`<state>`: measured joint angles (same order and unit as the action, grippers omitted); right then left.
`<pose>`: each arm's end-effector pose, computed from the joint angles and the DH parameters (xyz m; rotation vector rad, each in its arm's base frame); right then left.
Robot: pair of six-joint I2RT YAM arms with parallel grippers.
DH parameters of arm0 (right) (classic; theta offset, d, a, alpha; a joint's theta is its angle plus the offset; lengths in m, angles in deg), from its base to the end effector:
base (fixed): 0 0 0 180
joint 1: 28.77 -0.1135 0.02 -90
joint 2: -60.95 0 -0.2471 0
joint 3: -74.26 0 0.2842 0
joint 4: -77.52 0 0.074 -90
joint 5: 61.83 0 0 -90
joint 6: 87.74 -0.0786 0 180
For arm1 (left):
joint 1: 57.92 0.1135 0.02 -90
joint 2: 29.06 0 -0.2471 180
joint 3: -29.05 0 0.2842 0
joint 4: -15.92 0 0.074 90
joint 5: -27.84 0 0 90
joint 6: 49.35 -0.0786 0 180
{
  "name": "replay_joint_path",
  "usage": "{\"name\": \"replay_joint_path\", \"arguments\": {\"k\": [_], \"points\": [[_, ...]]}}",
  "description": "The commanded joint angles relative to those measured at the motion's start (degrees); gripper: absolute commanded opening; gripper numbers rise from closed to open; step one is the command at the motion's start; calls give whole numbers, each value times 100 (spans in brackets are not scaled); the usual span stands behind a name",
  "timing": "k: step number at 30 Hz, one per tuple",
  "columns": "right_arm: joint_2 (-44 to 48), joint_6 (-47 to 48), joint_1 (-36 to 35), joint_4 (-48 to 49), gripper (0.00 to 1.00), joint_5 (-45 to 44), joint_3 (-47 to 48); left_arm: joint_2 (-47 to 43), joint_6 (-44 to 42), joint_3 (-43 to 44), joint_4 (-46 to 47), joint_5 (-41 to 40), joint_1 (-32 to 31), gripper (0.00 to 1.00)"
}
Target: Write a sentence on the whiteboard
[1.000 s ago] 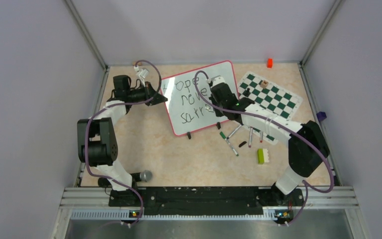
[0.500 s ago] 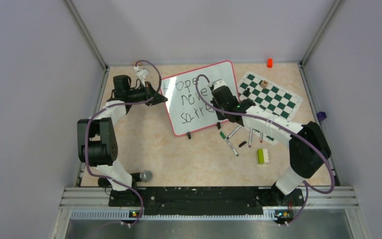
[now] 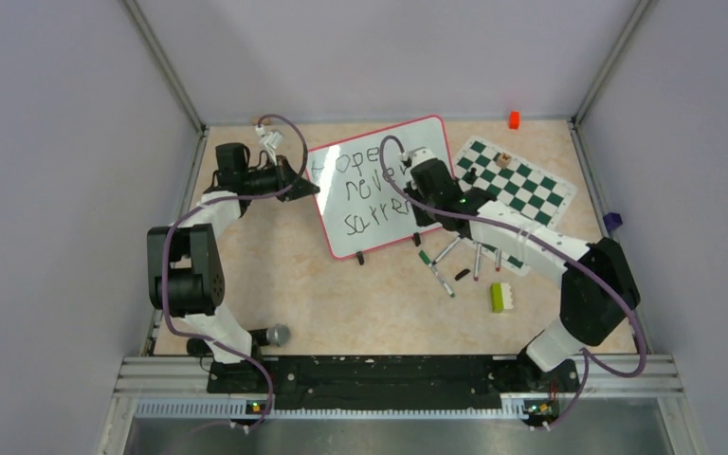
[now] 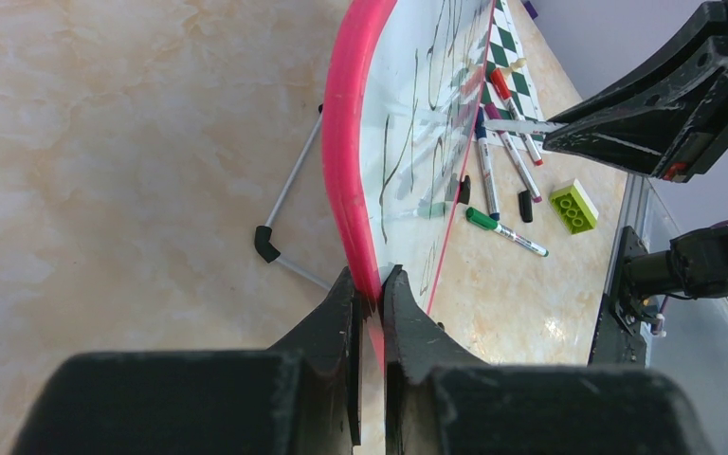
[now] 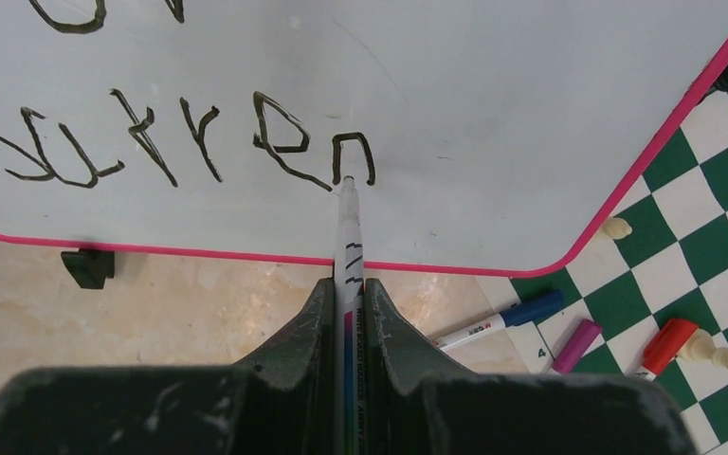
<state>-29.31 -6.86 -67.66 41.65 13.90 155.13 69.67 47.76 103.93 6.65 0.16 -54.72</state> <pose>0.3291 0.2406 0.2076 -0.4826 2.2829 0.1237 0.4132 -0.0466 0.1824 0.4516 1.9593 -1.1901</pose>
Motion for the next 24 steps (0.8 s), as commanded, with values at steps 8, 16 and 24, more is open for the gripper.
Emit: {"name": "replay_joint_path", "arguments": {"k": [8, 16, 24], "points": [[317, -105, 338, 109, 0, -197, 227, 204, -852, -82, -197, -1030, -179, 0], [195, -124, 397, 211, 0, -235, 282, 198, -852, -83, -201, -1029, -178, 0], [1, -120, 400, 230, 0, -366, 441, 203, -854, -86, -201, -1028, -180, 0]]}}
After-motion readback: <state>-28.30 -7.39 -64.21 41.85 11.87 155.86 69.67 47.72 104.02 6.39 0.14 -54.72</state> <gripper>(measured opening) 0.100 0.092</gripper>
